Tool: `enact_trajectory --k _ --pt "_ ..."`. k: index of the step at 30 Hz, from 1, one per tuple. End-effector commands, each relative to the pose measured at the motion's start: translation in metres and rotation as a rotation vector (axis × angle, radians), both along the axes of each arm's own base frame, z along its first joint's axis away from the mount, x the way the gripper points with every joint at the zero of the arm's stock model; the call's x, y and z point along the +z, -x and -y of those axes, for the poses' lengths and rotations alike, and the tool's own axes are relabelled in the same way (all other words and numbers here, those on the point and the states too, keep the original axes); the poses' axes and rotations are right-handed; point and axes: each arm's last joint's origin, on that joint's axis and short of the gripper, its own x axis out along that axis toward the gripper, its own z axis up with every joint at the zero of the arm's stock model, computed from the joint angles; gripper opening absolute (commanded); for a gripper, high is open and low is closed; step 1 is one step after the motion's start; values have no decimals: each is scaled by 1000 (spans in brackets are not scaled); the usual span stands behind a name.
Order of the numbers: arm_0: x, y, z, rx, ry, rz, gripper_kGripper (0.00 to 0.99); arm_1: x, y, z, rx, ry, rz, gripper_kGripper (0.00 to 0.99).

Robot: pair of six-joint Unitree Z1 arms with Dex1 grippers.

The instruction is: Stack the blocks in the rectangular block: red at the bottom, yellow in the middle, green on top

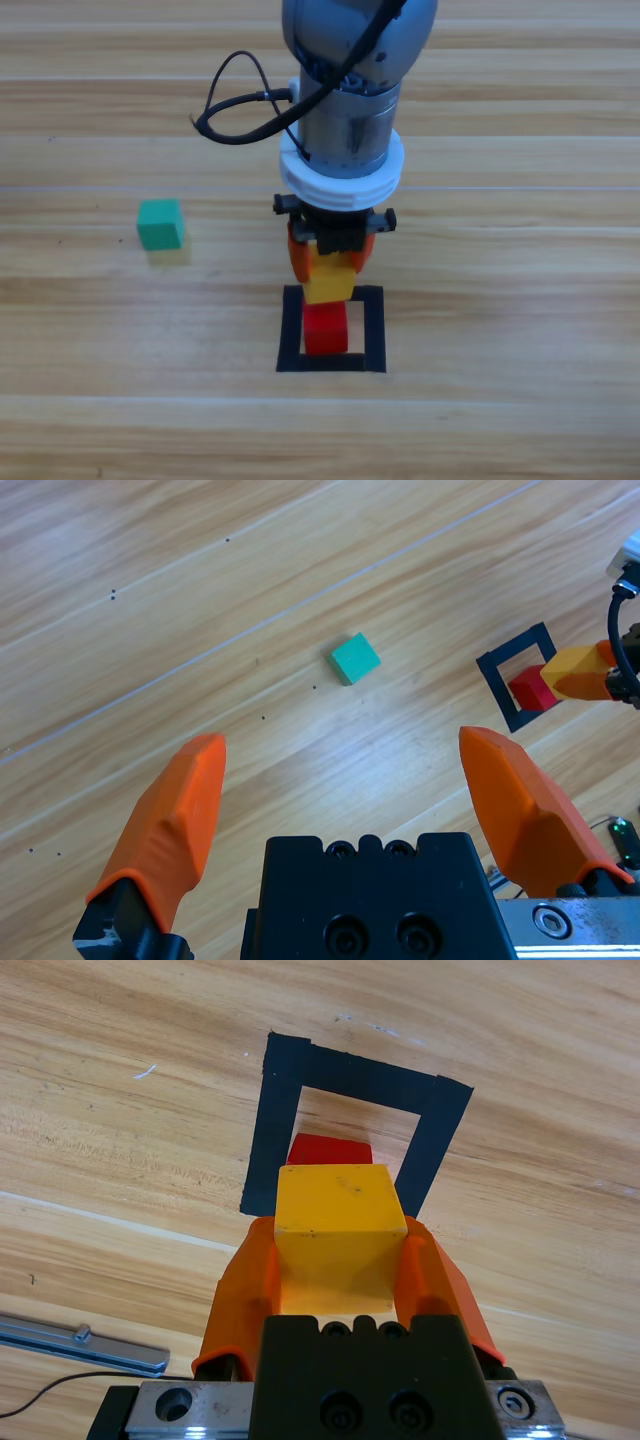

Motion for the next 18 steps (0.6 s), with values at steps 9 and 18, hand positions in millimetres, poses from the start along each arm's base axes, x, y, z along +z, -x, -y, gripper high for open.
enact_trajectory --k 9,18 --pt "-7 -1 -6 27 16 -15 990 -45 10 -18 17 86 -32 0" --pt "-16 -7 -6 26 17 -31 990 -50 15 -21 28 99 -40 0"
